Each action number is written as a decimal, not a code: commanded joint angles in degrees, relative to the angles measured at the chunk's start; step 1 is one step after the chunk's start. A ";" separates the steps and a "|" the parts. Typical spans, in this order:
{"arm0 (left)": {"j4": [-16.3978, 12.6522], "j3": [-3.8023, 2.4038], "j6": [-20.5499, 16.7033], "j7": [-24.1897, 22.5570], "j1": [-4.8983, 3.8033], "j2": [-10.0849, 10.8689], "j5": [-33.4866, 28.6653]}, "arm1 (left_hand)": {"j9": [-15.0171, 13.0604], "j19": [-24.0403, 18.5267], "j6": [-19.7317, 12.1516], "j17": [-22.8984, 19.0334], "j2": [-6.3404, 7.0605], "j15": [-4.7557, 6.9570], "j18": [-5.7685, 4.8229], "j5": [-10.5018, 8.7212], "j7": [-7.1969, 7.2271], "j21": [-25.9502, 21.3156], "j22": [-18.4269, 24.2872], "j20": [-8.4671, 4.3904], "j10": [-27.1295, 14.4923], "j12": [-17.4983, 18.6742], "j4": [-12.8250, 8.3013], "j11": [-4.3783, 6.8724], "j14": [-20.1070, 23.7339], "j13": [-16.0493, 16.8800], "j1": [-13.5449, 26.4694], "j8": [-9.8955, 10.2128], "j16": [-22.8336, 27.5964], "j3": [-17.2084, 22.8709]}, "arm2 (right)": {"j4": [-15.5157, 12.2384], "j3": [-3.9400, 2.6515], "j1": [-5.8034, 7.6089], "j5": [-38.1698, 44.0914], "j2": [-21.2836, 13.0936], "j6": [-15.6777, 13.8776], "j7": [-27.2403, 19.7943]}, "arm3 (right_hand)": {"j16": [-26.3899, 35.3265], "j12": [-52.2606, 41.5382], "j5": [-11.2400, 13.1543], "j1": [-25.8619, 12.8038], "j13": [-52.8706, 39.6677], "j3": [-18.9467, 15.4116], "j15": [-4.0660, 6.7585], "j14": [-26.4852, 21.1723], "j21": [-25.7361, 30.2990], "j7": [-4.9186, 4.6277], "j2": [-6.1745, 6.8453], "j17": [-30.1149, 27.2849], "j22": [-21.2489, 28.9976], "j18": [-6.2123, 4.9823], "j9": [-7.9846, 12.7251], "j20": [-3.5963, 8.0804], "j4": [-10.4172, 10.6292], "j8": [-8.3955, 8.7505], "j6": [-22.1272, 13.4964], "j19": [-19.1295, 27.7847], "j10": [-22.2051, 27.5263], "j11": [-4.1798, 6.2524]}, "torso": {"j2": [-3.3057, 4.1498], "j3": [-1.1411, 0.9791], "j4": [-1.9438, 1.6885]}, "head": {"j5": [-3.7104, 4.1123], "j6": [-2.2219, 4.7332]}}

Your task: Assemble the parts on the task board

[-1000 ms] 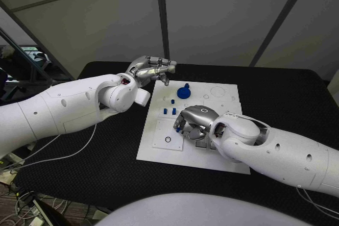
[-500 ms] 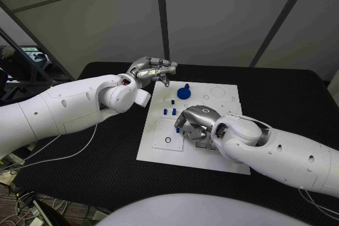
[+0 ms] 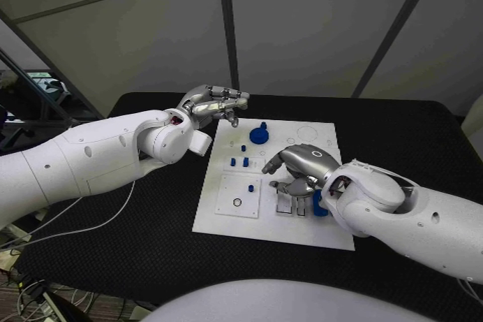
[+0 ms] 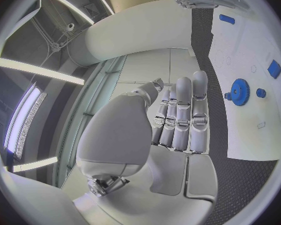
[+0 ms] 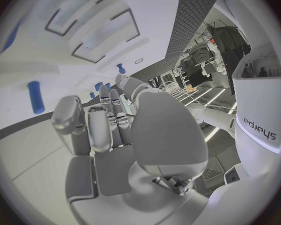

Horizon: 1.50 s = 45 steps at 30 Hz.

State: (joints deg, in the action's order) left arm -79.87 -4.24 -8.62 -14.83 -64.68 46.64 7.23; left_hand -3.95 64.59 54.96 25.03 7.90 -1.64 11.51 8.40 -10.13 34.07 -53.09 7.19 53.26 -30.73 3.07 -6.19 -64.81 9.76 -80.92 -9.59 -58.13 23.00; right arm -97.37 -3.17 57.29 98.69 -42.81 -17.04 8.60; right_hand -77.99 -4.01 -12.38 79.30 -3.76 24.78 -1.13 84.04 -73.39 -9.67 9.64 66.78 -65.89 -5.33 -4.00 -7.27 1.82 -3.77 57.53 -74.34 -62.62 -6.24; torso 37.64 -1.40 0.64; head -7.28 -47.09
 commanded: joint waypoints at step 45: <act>0.49 0.18 1.45 0.20 -0.08 -0.28 0.21 | 0.09 0.22 -0.37 -0.18 0.12 0.02 -1.03 0.13 0.00 -0.24 0.14 -0.04 -0.63 -0.39 -0.12 -0.01 0.52 -0.12 -0.11 -0.34 0.45 -0.42 | 6.96 -1.88 3.33 0.44 -2.12 11.43 0.05 | -0.77 -6.44 0.26 2.37 -1.10 -4.15 1.46 2.11 -1.30 1.38 -3.74 0.48 -2.50 0.31 -1.14 1.29 0.19 -1.87 3.57 -1.85 -5.78 2.06 | 0.03 0.03 0.11 | 1.76 0.77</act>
State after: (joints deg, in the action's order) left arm -79.36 -4.03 -8.03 -14.62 -64.67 46.44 7.26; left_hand -3.95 64.58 54.96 24.90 7.90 -1.64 11.51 8.40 -10.12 34.07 -52.99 7.19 52.86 -30.72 2.91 -6.19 -64.81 9.72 -80.92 -9.59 -57.91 22.84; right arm -90.41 -5.01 60.54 98.62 -45.01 -6.65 8.91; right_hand -78.54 -10.13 -12.40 81.52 -4.81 20.45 -0.04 83.87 -74.52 -8.29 6.36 67.21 -68.29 -5.33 -5.10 -5.94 1.98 -5.36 60.91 -75.89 -68.12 -4.31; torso 37.64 -1.35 0.71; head -5.53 -46.27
